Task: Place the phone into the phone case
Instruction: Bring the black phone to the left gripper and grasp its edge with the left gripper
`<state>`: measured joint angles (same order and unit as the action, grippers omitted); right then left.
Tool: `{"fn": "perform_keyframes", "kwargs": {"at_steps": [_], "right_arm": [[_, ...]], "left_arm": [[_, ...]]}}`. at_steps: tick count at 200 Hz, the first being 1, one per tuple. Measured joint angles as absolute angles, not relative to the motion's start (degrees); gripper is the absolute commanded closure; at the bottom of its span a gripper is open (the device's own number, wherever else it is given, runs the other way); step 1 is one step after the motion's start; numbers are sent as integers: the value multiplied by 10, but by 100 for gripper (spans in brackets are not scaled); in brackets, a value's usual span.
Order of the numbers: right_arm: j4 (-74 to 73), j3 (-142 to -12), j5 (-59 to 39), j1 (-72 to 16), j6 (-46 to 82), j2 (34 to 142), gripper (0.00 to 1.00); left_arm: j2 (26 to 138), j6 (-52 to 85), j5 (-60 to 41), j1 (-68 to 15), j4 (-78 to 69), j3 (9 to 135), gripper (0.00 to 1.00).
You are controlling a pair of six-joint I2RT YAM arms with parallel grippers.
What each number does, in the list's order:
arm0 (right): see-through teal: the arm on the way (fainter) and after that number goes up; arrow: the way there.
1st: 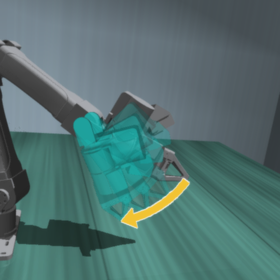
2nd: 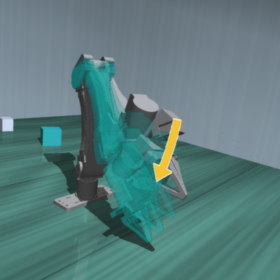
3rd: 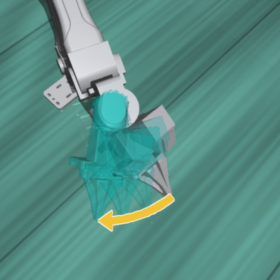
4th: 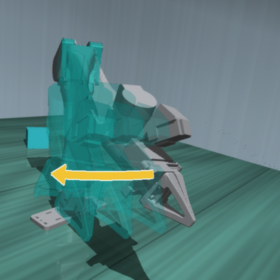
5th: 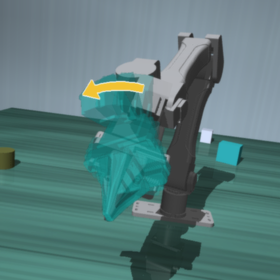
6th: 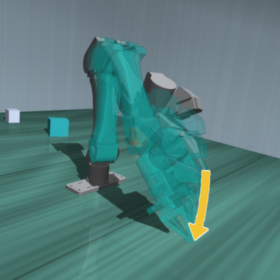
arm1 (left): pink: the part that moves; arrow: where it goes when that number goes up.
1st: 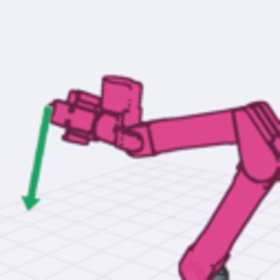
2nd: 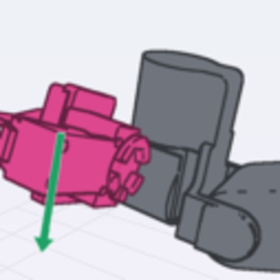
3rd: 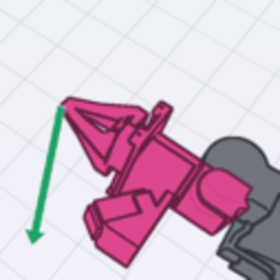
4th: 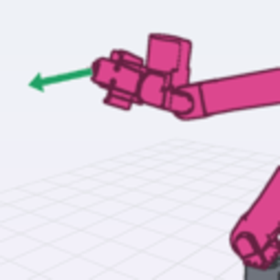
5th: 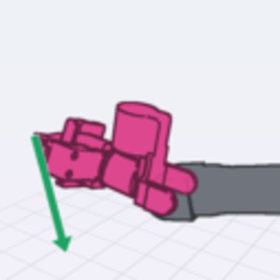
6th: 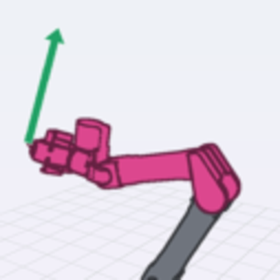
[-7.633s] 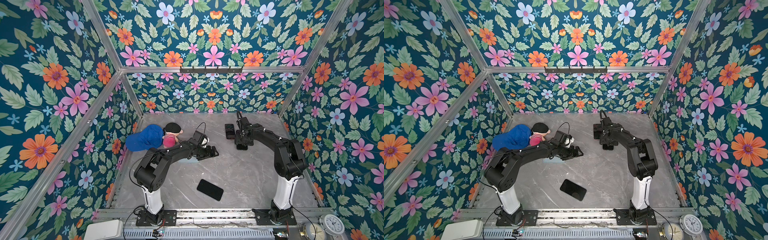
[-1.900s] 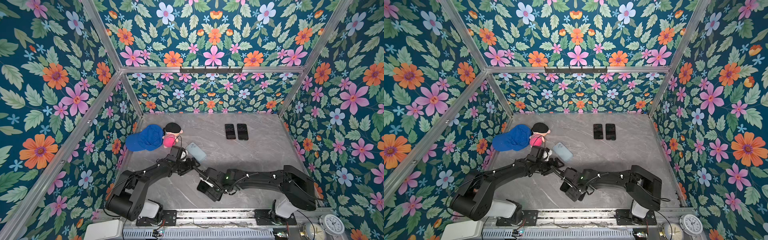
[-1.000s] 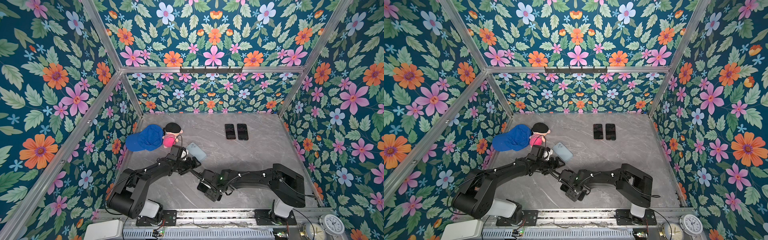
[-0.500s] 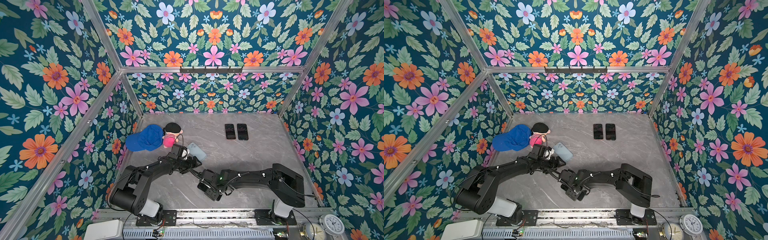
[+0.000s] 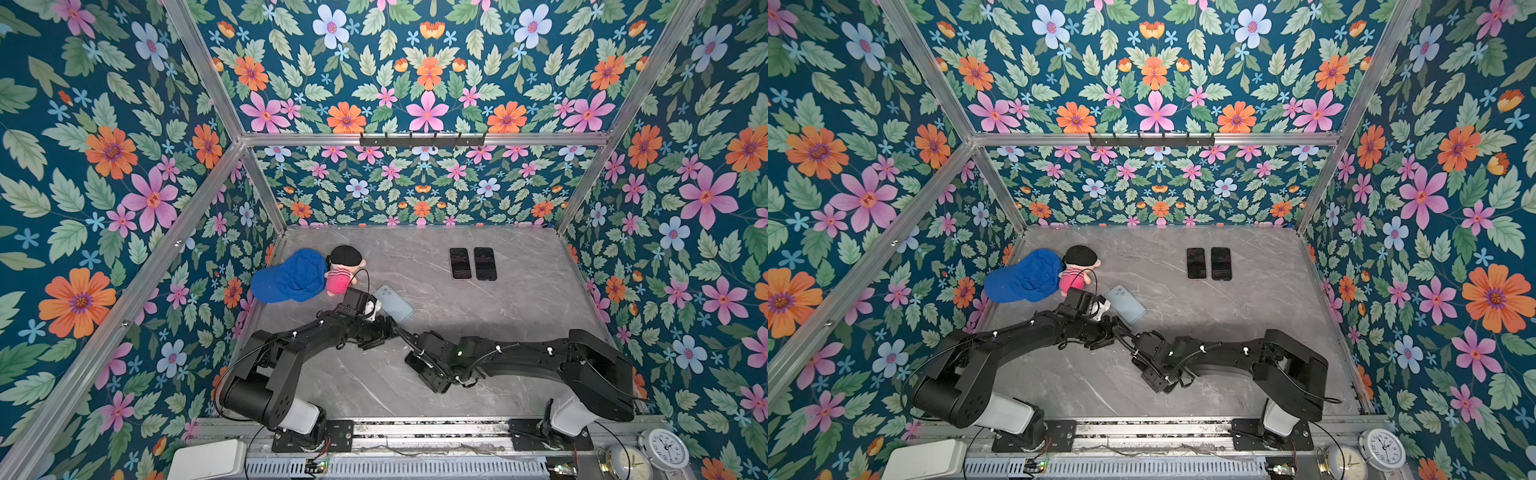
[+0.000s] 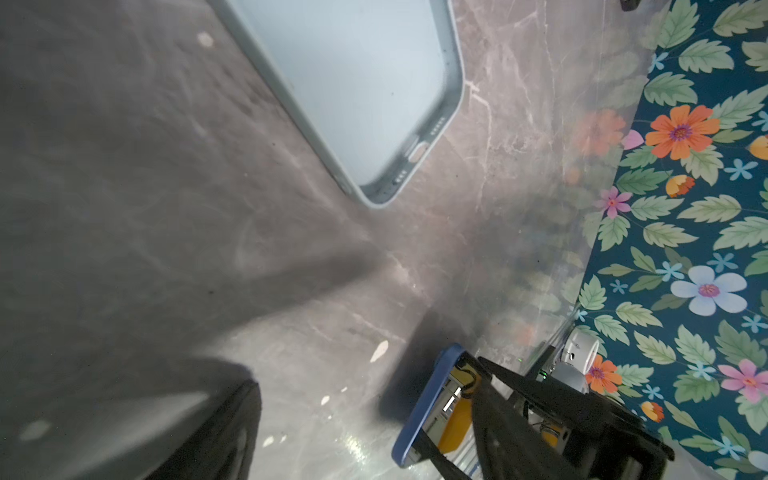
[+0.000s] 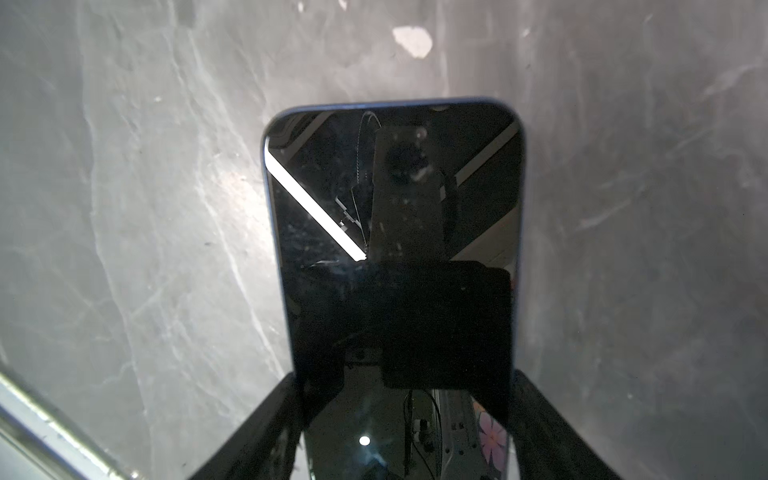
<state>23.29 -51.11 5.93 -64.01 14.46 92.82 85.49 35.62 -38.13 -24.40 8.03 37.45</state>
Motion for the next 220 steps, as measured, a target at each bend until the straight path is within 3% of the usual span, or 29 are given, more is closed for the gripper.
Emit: {"fn": "perform_keyframes", "kwargs": {"at_steps": [50, 220], "right_arm": [[208, -502, 59, -620, 146, 921, 40], [190, -503, 61, -610, 145, 915, 40]], "left_arm": [[874, 375, -446, -278, 18, 350, 27], [896, 476, -547, -284, -245, 264, 69]]}}
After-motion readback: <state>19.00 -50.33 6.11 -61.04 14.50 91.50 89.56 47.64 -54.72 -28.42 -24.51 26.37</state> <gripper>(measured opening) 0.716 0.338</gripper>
